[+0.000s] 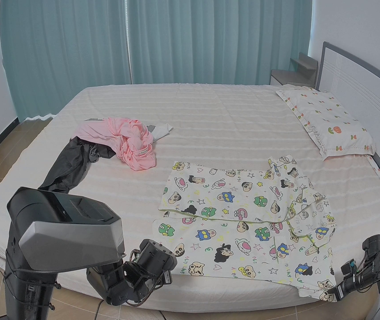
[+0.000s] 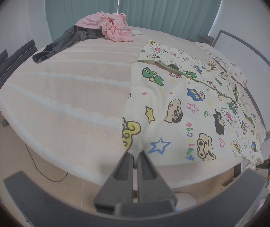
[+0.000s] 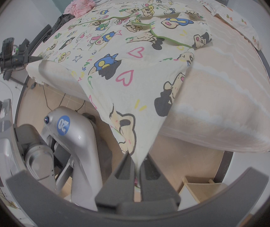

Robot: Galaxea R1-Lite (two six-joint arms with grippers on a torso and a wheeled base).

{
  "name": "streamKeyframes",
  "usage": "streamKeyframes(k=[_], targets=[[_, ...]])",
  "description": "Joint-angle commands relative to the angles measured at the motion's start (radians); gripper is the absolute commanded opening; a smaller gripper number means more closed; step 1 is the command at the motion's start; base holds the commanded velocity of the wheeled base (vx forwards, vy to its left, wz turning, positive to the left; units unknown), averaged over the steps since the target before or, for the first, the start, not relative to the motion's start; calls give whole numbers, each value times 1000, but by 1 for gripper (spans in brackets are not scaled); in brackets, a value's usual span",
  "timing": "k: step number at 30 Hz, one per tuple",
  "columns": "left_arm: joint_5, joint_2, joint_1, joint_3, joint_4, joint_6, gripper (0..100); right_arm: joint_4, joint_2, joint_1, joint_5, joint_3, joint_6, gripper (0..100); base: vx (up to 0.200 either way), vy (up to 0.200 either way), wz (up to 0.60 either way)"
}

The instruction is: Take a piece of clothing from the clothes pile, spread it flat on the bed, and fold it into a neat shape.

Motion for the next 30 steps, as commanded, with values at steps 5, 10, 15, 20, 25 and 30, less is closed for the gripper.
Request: streamKeyframes(k=[5,10,15,20,25,30], targets=[[-2,-30,-29,49,6,0,0,81,-55,-89,24,18,-138,0,0,0,0],[-2,-36,-40,72,4,-2,0,142,-102,-89,28,18,-155,0,0,0,0],[-2,-56,-40,73,0,-2,0,160,-132,-89,50,18,-170,0,0,0,0],[0,-105,-40,64,0,-3,0,194,-208,-91,102,18,-170,0,0,0,0],[1,-131,-34,49,1,-3,0,206,-280,-93,159,18,-166,0,0,0,0],[1,-149,-20,12,7,-2,0,206,-313,-94,217,18,-150,0,0,0,0]])
